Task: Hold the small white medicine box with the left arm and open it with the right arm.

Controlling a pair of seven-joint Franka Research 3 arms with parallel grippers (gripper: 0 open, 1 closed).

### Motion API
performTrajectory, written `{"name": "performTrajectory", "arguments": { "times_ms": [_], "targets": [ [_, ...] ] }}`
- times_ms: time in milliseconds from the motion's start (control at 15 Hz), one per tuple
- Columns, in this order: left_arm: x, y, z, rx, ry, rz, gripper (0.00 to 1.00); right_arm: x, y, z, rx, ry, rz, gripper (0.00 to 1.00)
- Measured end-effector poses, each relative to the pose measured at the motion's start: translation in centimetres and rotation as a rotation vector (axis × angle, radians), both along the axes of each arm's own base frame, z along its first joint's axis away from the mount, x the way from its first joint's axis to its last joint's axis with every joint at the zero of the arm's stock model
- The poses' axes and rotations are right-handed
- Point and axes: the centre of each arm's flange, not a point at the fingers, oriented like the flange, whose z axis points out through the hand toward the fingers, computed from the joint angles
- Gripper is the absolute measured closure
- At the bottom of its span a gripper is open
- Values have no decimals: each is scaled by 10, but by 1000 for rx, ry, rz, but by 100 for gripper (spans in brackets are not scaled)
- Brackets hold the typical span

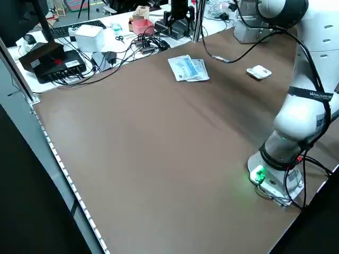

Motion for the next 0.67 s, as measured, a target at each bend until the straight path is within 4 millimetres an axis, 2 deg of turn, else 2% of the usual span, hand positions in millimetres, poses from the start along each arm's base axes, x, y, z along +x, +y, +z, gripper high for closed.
{"name": "performTrajectory", "arguments": {
  "times_ms": [133, 200, 267, 333, 467, 600, 667],
  "targets": [
    [-9, -3, 11, 34, 31, 101, 0, 8, -12, 24, -44, -18, 13, 97],
    [-12, -4, 16, 48, 36, 129, 0, 11, -21, 36, -59, -19, 14, 96],
    [-14, -4, 21, 54, 32, 143, 0, 14, -33, 48, -71, -19, 10, 91],
    [-16, -4, 27, 56, 26, 148, 0, 17, -44, 59, -82, -21, 3, 91],
    [-23, -3, 40, 56, 30, 159, 0, 23, -68, 83, -106, -38, -16, 78],
    [-34, -3, 56, 58, 49, 157, 0, 28, -89, 107, -132, -64, -37, 74],
    [-40, -3, 64, 59, 56, 156, 0, 30, -99, 118, -145, -76, -48, 67]
  ]
}}
